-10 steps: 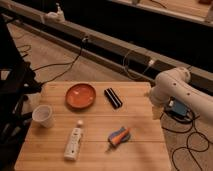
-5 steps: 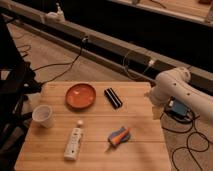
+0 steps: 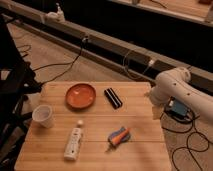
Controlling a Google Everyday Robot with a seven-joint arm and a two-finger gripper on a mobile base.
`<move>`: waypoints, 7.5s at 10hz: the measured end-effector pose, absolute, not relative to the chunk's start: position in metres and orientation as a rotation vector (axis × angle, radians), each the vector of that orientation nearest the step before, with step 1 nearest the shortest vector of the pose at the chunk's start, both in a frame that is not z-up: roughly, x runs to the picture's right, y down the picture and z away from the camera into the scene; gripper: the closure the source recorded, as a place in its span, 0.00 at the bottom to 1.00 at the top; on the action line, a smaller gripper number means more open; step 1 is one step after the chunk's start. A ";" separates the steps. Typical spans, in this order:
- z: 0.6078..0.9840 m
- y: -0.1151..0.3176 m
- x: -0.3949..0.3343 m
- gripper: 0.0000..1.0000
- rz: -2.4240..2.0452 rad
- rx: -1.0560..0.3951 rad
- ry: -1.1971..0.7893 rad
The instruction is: Place the ceramic cup in the ceramic bowl
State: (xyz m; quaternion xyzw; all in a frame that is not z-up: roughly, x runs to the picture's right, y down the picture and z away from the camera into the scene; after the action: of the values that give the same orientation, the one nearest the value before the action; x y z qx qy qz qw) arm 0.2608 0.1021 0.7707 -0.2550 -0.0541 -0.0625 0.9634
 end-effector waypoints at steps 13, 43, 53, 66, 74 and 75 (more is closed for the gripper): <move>0.771 0.081 0.144 0.20 -0.380 -0.487 -0.249; 0.760 0.089 -0.254 0.20 -1.039 -0.324 -0.849; 0.809 0.136 -0.280 0.44 -1.009 -0.444 -0.944; 0.801 -0.029 -0.150 1.00 -0.601 -0.197 -0.650; 0.818 -0.035 -0.093 0.93 -0.491 -0.216 -0.577; 0.825 -0.037 -0.086 0.83 -0.471 -0.218 -0.574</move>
State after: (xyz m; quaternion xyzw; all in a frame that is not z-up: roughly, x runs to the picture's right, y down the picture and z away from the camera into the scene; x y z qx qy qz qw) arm -0.0864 -0.0366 0.8251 -0.1063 -0.2797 -0.2297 0.9261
